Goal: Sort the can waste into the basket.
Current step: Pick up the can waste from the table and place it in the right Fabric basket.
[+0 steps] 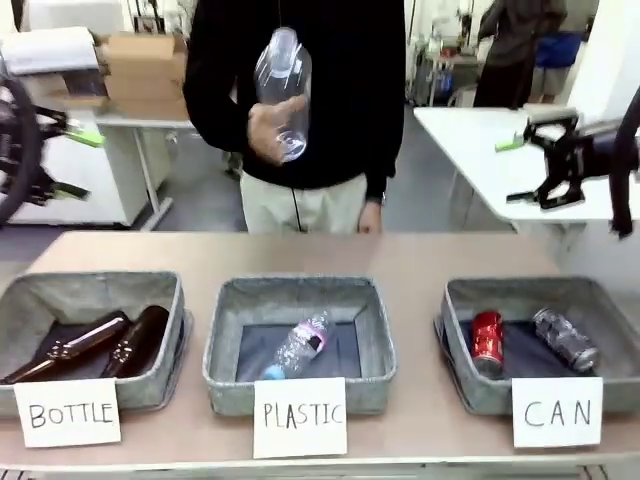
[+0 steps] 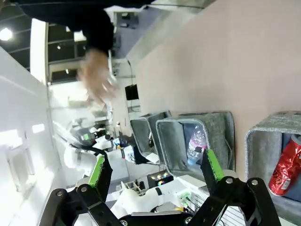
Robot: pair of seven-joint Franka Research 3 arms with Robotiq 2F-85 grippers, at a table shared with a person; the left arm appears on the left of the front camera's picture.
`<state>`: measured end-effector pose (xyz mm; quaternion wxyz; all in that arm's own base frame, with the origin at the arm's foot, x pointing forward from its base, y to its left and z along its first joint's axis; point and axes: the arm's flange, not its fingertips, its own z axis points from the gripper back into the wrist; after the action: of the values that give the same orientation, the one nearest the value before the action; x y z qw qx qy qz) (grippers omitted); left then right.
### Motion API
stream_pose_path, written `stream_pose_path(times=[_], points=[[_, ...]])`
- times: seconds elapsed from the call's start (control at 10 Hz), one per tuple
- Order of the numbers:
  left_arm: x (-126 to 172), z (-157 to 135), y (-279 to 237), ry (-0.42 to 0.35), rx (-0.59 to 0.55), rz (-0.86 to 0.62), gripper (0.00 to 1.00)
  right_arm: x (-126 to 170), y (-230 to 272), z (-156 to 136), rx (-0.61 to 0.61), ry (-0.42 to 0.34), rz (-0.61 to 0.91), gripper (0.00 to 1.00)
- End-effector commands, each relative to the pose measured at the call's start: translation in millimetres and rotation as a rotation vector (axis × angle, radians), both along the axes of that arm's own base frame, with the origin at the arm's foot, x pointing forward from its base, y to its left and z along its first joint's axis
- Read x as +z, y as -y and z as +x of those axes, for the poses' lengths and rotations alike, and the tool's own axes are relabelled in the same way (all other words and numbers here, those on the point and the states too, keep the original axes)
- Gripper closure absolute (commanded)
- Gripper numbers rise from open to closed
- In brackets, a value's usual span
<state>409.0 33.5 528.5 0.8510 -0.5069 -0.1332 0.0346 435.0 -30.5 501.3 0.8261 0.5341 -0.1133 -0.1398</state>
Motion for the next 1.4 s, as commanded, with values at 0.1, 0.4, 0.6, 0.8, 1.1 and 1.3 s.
stream_pose_path(times=[0.1,0.4,0.6,0.8,1.1,1.3], points=[[29.4,-9.4,33.4,0.033,-0.067,0.109,0.00,5.0,0.7,-4.5,-0.009,0.022,-0.011,0.00],[29.4,-9.4,33.4,0.033,-0.067,0.109,0.00,5.0,0.7,-4.5,-0.009,0.022,-0.011,0.00],[29.4,-9.4,33.4,0.033,-0.067,0.109,0.00,5.0,0.7,-4.5,-0.009,0.022,-0.011,0.00],[29.4,-9.4,33.4,0.033,-0.067,0.109,0.00,5.0,0.7,-4.5,-0.009,0.022,-0.011,0.00],[29.4,-9.4,33.4,0.033,-0.067,0.109,0.00,5.0,0.7,-4.5,-0.009,0.022,-0.011,0.00],[29.4,-9.4,33.4,0.033,-0.067,0.109,0.00,5.0,0.7,-4.5,-0.009,0.022,-0.011,0.00]])
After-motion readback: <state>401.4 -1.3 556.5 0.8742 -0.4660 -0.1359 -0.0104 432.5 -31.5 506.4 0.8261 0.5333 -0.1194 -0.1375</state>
